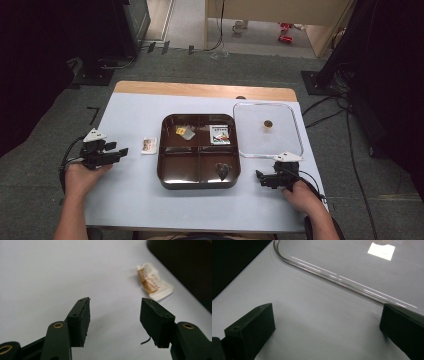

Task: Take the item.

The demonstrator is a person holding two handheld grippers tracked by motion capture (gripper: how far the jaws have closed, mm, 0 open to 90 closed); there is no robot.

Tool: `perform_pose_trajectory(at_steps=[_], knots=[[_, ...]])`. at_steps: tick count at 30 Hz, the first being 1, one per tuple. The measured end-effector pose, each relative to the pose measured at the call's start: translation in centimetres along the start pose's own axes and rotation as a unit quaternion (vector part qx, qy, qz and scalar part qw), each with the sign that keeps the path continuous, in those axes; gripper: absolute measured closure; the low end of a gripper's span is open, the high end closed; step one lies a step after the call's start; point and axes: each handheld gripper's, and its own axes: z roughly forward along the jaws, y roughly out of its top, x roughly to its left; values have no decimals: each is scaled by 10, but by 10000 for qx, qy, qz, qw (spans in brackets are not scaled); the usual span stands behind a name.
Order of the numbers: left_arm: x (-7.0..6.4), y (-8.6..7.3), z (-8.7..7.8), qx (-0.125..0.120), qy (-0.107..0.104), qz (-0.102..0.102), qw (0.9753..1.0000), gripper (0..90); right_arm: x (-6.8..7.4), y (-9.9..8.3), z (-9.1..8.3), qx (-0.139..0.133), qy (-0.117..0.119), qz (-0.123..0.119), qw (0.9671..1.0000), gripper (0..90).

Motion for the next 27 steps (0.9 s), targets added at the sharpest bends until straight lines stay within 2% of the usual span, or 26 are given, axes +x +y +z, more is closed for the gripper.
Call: perform_pose_trajectory(at_steps=[3,4,7,8,11,14,16,18,21,23,27], knots=[[3,-2,3,95,103,-93,9999,428,0,0,0,0,0,0,10000,0],[4,-3,6,145,240,-124,9995,430,0,0,0,0,0,-1,10000,0],[4,-4,9,268,317,-123,9991,431,0,0,0,1,1,1,10000,0],[3,-5,11,317,429,-39,9986,468,0,0,0,1,0,0,10000,0],[1,-6,12,307,441,71,9985,455,0,0,0,0,1,1,10000,0],[-1,-7,13,275,379,116,9988,404,0,0,0,-1,1,0,10000,0],[-2,-9,14,255,310,152,9991,340,0,0,0,0,1,0,10000,0],[-4,-13,15,117,326,136,9993,285,0,0,0,1,1,0,10000,0],[-10,-19,16,-87,526,216,9983,280,0,0,0,-1,-1,1,10000,0],[-10,-22,16,-200,529,187,9982,279,0,0,0,0,-1,0,10000,0],[-10,-22,16,-198,531,189,9982,279,0,0,0,2,-1,-7,10000,0]])
